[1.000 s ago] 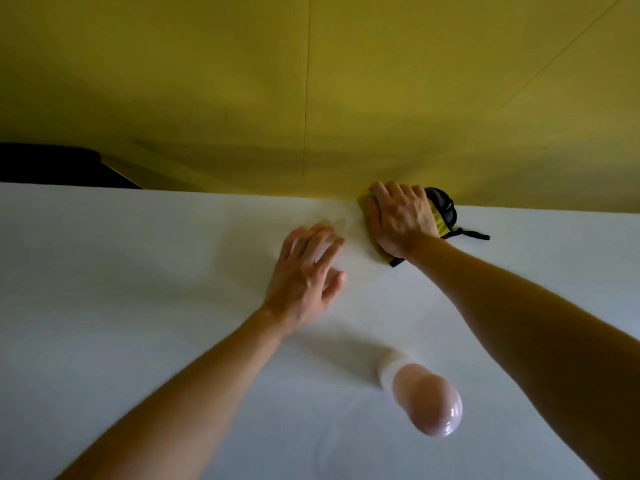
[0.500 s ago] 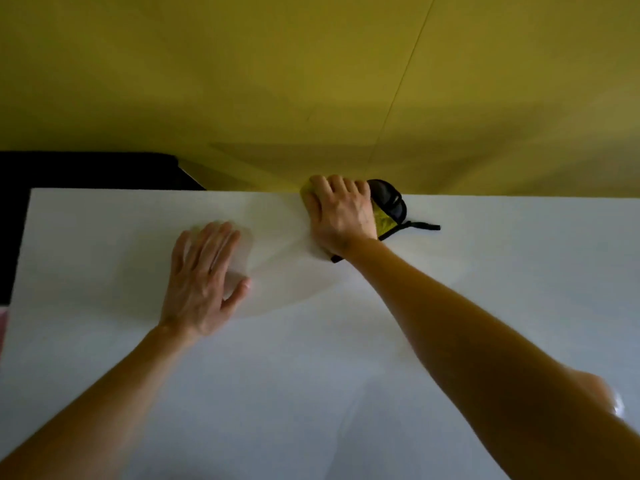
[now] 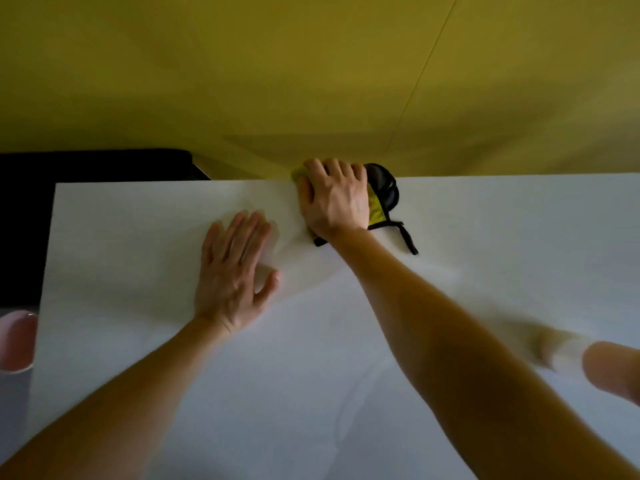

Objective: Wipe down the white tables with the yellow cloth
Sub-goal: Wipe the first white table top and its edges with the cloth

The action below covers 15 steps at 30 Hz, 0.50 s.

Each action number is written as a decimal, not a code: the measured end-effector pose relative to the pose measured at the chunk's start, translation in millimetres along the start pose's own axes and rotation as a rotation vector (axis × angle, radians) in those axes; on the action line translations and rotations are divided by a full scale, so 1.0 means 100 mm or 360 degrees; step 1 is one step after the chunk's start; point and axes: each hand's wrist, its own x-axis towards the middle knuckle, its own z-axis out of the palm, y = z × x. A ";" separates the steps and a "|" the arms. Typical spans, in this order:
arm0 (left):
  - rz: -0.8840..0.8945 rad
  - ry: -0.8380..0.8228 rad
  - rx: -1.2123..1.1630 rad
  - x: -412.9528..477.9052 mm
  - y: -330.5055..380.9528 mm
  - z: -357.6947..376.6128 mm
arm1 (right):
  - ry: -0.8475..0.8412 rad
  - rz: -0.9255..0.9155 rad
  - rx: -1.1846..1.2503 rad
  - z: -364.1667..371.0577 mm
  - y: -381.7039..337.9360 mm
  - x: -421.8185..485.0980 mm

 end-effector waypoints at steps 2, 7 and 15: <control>0.0025 0.0018 0.0001 0.01 0.00 0.03 | -0.0138 -0.0224 -0.0054 -0.11 0.29 0.01; 0.0020 0.0059 -0.0012 0.01 0.01 0.07 | 0.0090 0.0254 -0.0191 -0.43 1.07 -0.15; -0.0007 0.0070 0.0025 0.01 0.00 0.08 | 0.0082 0.0351 -0.0159 0.18 -0.37 0.12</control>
